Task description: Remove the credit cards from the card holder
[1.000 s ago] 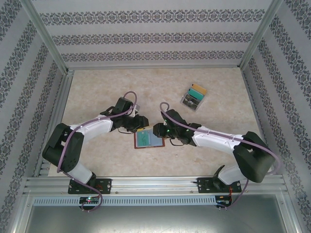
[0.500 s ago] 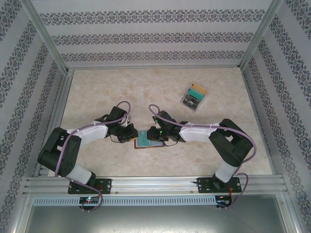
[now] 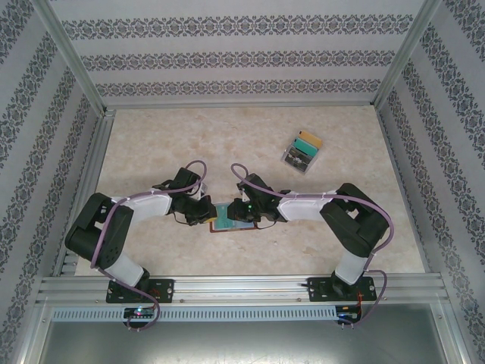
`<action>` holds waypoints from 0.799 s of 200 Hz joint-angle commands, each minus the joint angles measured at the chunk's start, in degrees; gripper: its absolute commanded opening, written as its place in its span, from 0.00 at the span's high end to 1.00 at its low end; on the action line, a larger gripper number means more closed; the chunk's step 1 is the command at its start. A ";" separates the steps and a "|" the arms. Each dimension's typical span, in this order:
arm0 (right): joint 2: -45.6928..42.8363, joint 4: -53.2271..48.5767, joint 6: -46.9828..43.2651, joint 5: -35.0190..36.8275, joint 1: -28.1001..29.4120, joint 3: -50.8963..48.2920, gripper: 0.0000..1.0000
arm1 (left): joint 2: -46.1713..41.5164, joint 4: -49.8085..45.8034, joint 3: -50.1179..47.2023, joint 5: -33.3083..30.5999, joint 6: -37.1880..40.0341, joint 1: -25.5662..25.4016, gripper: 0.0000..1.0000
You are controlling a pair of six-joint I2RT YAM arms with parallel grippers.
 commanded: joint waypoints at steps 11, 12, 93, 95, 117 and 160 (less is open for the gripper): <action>-0.08 -1.37 1.01 2.02 -0.60 -0.60 0.78 | 2.07 -2.00 0.04 -2.10 -0.20 -0.42 0.94; -0.11 -1.37 1.05 2.07 -0.60 -0.63 0.78 | 2.06 -2.06 0.06 -2.12 -0.20 -0.44 0.94; 0.36 -0.26 1.51 1.33 -1.04 -1.53 0.78 | 2.75 -3.02 0.07 -2.67 0.02 -0.47 0.95; 0.56 0.07 1.59 0.98 -1.04 -1.60 0.79 | 2.75 -3.00 0.03 -2.61 0.00 -0.47 0.95; 1.18 2.47 1.97 -0.85 -1.13 -1.87 0.81 | 2.74 -2.97 0.00 -2.42 0.06 -0.47 0.95; 0.59 4.10 1.90 -2.23 -1.61 -2.59 0.86 | 2.97 -2.73 0.06 -2.33 -0.11 -0.62 0.95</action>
